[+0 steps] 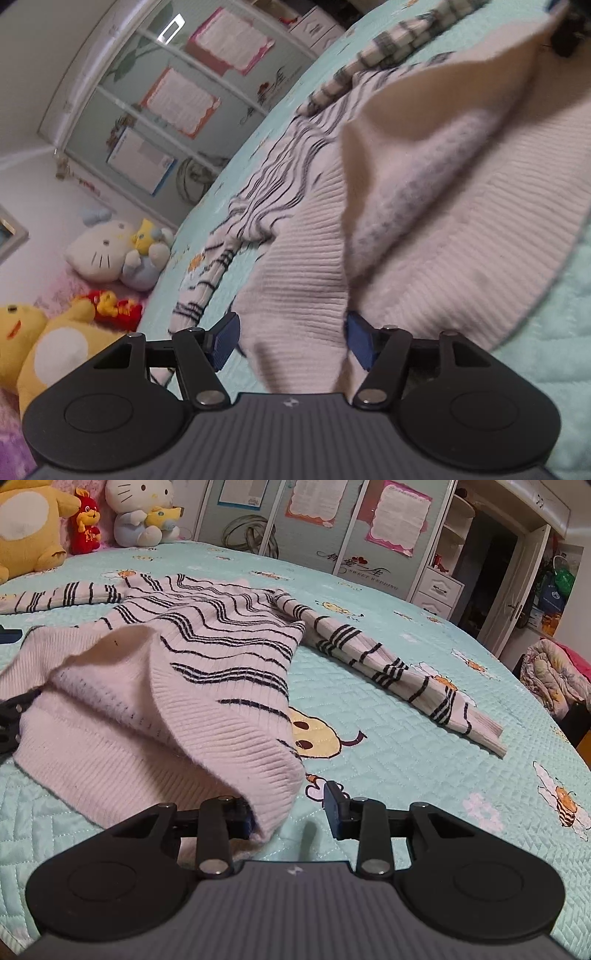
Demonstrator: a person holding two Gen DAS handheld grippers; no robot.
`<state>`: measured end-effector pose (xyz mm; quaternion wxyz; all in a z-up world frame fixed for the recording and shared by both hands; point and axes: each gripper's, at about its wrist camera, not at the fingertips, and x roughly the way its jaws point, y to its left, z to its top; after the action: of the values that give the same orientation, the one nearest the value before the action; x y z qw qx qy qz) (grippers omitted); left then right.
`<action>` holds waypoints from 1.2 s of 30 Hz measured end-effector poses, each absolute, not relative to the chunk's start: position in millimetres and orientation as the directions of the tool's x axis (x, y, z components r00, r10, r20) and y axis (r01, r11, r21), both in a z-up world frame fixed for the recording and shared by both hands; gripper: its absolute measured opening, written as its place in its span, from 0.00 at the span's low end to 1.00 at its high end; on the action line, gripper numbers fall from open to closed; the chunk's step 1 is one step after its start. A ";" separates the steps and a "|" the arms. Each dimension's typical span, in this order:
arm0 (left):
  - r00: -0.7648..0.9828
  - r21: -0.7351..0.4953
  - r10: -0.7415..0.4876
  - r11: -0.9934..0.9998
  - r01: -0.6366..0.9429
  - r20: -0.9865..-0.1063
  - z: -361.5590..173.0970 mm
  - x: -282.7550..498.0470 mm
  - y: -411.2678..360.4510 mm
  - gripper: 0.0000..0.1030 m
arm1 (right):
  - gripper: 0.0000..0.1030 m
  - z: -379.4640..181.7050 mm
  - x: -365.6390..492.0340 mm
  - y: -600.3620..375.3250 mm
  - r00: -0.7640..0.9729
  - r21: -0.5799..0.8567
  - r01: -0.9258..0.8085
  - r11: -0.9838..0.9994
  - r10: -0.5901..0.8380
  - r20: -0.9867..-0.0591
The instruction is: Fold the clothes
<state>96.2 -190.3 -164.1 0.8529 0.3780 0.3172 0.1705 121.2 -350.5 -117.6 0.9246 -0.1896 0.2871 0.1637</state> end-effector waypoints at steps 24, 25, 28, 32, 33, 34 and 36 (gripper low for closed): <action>0.742 0.513 0.574 0.778 -0.362 -0.347 -34.0 45.5 -114.9 0.08 | 0.00 -15.4 83.5 -376.3 0.903 -0.434 -0.380 0.817 0.226 -0.366; 0.714 0.525 0.568 0.787 -0.324 -0.410 -59.2 47.7 -112.0 0.08 | 0.00 -32.9 84.2 -375.8 0.882 -0.431 -0.405 0.806 0.221 -0.416; 0.628 0.544 0.552 0.806 -0.232 -0.549 -125.1 50.7 -107.8 0.09 | 0.00 -79.5 90.8 -369.4 0.800 -0.400 -0.481 0.780 0.205 -0.564; 0.622 0.506 0.509 0.838 -0.202 -0.595 -144.6 40.7 -109.4 0.12 | 0.01 -110.7 97.0 -365.7 0.707 -0.347 -0.546 0.762 0.197 -0.680; 0.632 0.473 0.482 0.858 -0.200 -0.606 -138.8 39.2 -105.8 0.17 | 0.05 -111.1 99.8 -367.9 0.689 -0.325 -0.556 0.765 0.207 -0.694; 0.643 0.439 0.455 0.876 -0.199 -0.616 -133.0 37.5 -101.7 0.27 | 0.14 -108.0 102.7 -372.1 0.670 -0.284 -0.568 0.773 0.233 -0.705; 0.657 0.369 0.419 0.902 -0.223 -0.627 -120.1 30.6 -89.5 0.45 | 0.27 -101.2 108.6 -382.6 0.627 -0.200 -0.590 0.782 0.288 -0.724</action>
<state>30.6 -89.5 -120.1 0.9008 0.1307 0.3738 0.1782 108.6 -382.6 -101.2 0.8758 -0.2149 0.3519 0.2507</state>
